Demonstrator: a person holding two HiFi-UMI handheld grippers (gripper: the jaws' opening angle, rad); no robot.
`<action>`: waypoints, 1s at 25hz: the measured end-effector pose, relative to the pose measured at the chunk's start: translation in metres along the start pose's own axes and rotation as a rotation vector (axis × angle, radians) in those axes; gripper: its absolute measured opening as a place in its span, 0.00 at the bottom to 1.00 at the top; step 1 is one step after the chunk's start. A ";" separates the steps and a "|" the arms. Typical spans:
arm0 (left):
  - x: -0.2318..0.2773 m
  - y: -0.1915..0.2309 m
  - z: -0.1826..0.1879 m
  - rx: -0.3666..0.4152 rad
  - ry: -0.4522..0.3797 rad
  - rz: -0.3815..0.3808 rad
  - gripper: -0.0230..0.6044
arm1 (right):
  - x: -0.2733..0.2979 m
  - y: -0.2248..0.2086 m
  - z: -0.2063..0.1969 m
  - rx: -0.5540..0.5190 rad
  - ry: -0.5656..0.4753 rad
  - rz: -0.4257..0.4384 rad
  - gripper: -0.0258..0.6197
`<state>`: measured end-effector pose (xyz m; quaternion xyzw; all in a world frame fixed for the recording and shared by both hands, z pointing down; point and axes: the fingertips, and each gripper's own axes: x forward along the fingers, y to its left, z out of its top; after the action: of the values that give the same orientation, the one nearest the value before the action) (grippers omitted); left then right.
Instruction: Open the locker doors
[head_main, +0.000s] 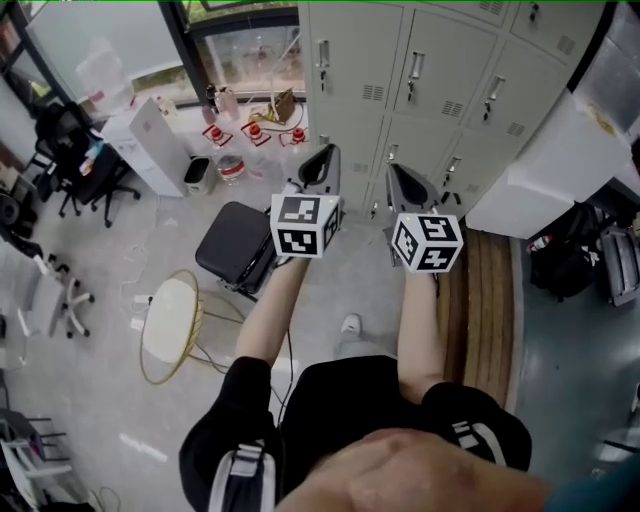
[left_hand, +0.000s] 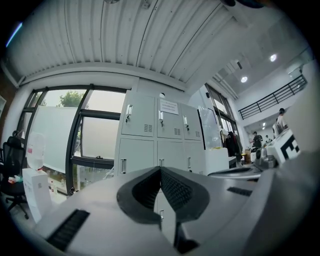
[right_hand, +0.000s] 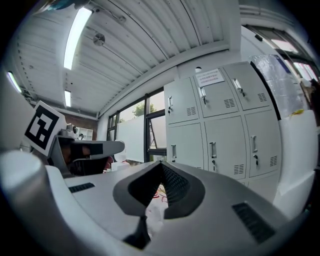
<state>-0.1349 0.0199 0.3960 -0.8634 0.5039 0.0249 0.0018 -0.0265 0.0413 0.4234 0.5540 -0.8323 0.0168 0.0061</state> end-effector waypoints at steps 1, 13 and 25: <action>0.009 0.005 0.001 -0.001 -0.002 0.000 0.05 | 0.009 -0.004 0.000 -0.005 0.002 0.001 0.06; 0.100 0.039 0.006 -0.005 -0.033 0.026 0.05 | 0.103 -0.054 0.019 -0.060 -0.032 0.040 0.06; 0.139 0.063 0.001 0.061 -0.020 0.091 0.05 | 0.152 -0.058 0.008 -0.012 -0.026 0.117 0.06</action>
<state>-0.1215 -0.1321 0.3902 -0.8389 0.5430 0.0185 0.0321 -0.0320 -0.1215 0.4208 0.5047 -0.8633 0.0050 -0.0026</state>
